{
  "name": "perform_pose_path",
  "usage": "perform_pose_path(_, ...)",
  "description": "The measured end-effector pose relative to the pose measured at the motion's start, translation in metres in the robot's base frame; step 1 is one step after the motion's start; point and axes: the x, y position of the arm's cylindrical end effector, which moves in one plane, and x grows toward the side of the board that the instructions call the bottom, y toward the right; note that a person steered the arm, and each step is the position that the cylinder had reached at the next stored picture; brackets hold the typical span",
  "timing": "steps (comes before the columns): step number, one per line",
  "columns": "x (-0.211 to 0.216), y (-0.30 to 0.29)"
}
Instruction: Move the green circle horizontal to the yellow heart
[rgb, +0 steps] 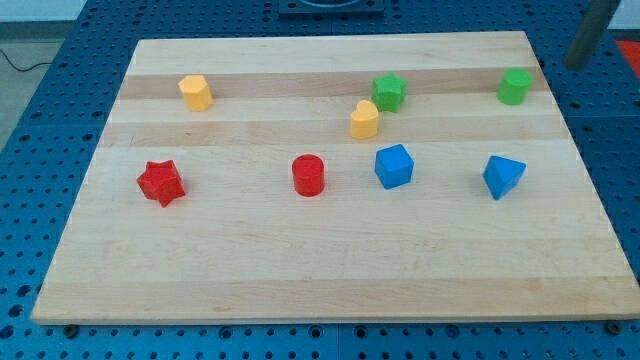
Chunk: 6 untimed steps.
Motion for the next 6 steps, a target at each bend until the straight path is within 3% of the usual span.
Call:
perform_pose_path(1, 0.012, -0.036)
perform_pose_path(3, 0.057, -0.174)
perform_pose_path(4, 0.058, -0.19)
perform_pose_path(5, 0.039, -0.124)
perform_pose_path(6, 0.058, -0.083)
